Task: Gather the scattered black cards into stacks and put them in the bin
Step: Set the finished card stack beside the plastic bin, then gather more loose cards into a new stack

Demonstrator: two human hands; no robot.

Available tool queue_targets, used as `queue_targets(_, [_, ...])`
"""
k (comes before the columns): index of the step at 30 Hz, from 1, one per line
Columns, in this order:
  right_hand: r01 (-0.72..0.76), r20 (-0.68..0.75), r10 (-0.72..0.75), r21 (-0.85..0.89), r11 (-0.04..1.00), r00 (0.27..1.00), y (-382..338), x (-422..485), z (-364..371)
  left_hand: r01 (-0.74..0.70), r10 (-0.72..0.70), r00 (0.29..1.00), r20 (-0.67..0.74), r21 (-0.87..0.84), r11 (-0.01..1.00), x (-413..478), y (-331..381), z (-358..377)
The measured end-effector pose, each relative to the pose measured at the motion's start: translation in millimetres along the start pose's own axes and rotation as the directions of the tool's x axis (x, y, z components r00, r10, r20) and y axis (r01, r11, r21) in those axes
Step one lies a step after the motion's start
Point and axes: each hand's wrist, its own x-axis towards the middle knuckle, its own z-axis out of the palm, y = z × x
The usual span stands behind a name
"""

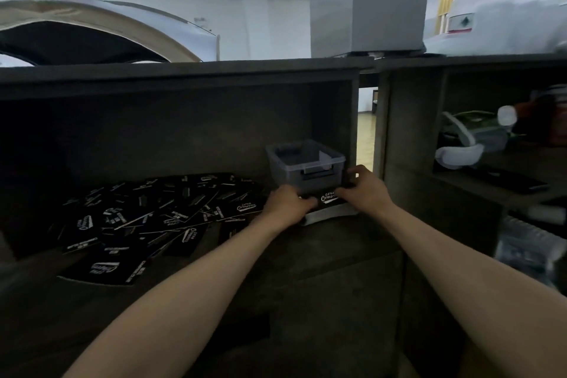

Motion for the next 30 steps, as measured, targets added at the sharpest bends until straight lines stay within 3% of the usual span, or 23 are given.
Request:
queue_targets(3, [0.057, 0.001, -0.059, -0.2, 0.978, 0.998, -7.2, 1.1, 3.3, -0.072, 0.081, 0.995, -0.056, 0.145, 0.987, -6.1, -4.9, -2.7])
queue_targets(5, [0.125, -0.072, -0.158, -0.334, 0.934, 0.985, -17.7, -3.2, 8.1, -0.14, 0.159, 0.983, -0.088, 0.188, 0.972, -13.5, -12.8, -12.5])
queue_targets(7, [0.245, -0.155, -0.305, -0.319, 0.915, 0.94, -35.2, -9.5, 17.0, -0.177, 0.22, 0.964, -0.147, 0.261, 0.949, -21.5, -28.9, -34.2])
queue_targets(9, [0.391, -0.155, -0.422, -0.193, 0.9, 0.893, -59.3, -16.1, 31.8, -0.17, 0.258, 0.95, -0.178, 0.399, 0.901, -31.3, -57.1, -67.0])
queue_targets(12, [0.544, 0.018, -0.543, -0.041, 0.838, 0.839, -99.2, -23.3, 64.7, -0.13, 0.268, 0.95, -0.162, 0.574, 0.809, -51.7, -114.9, -125.1])
queue_targets(14, [0.626, 0.221, -0.607, -0.023, 0.779, 0.763, -123.6, -22.8, 95.0, -0.066, 0.218, 0.963, -0.16, 0.643, 0.763, -68.0, -152.9, -160.4])
queue_targets(16, [0.621, 0.525, -0.496, -0.08, 0.78, 0.691, -144.1, -21.3, 128.1, 0.028, 0.082, 0.987, -0.138, 0.653, 0.757, -82.9, -183.1, -190.4])
queue_targets(18, [0.564, 0.702, -0.277, -0.213, 0.798, 0.656, -154.4, -18.2, 162.5, 0.094, -0.075, 0.996, -0.057, 0.619, 0.78, -94.1, -207.5, -210.9])
queue_targets(20, [0.524, 0.722, -0.195, -0.263, 0.81, 0.663, -157.6, -15.6, 194.8, 0.127, -0.173, 0.985, 0.018, 0.605, 0.786, -101.1, -227.7, -219.2])
queue_targets(23, [0.544, 0.662, -0.265, -0.257, 0.799, 0.702, -169.8, -8.1, 228.1, 0.212, -0.258, 0.966, -0.003, 0.581, 0.786, -94.3, -245.5, -215.4])
queue_targets(26, [0.626, 0.625, -0.371, -0.248, 0.739, 0.686, -186.7, 5.0, 241.4, 0.235, -0.195, 0.971, -0.136, 0.675, 0.699, -68.5, -246.8, -210.2])
queue_targets(28, [0.674, 0.595, -0.448, -0.226, 0.703, 0.667, -192.0, 11.9, 242.0, 0.156, -0.029, 0.984, -0.178, 0.755, 0.636, -51.4, -246.1, -210.2])
queue_targets(30, [0.687, 0.583, -0.479, -0.198, 0.7, 0.656, -193.8, 18.1, 237.9, 0.071, 0.097, 0.98, -0.173, 0.761, 0.645, -37.4, -247.9, -212.2])
